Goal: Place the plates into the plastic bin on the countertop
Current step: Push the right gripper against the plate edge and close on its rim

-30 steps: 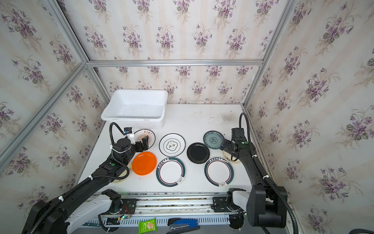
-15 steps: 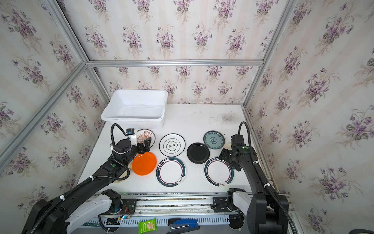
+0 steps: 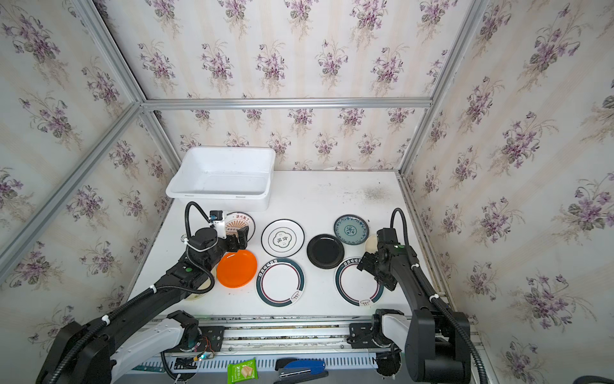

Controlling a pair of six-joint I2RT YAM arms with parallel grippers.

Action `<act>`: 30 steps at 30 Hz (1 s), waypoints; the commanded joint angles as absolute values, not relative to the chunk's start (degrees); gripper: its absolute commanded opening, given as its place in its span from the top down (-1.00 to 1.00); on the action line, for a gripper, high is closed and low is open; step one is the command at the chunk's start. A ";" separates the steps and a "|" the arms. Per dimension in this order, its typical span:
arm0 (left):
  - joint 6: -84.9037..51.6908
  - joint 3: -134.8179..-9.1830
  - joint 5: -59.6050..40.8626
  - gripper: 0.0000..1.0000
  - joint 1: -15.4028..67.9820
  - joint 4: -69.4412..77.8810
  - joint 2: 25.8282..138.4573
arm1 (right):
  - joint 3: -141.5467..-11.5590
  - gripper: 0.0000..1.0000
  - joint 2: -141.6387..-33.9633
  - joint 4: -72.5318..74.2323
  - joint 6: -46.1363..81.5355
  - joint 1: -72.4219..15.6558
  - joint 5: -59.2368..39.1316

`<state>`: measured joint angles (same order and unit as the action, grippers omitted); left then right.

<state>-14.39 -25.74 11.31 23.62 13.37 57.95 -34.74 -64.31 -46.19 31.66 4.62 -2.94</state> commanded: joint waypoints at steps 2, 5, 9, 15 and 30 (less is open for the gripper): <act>-13.71 -26.54 12.10 -0.99 23.55 13.98 58.61 | -34.32 -0.86 -64.44 -46.44 33.68 4.66 -1.88; -13.89 -27.28 12.64 -0.99 23.55 12.99 59.56 | -32.59 -0.86 -63.05 -44.90 34.67 4.66 -2.12; -14.10 -28.06 12.66 -0.99 23.55 11.92 60.39 | -31.23 -0.86 -63.30 -43.83 35.16 4.66 -3.22; -15.03 -27.43 13.00 -0.99 23.55 12.24 59.62 | -31.11 -0.84 -63.97 -43.09 35.50 4.66 -4.49; -14.99 -27.51 13.62 -0.99 23.55 12.20 60.18 | -37.42 -0.99 -62.41 -52.78 35.74 4.68 4.94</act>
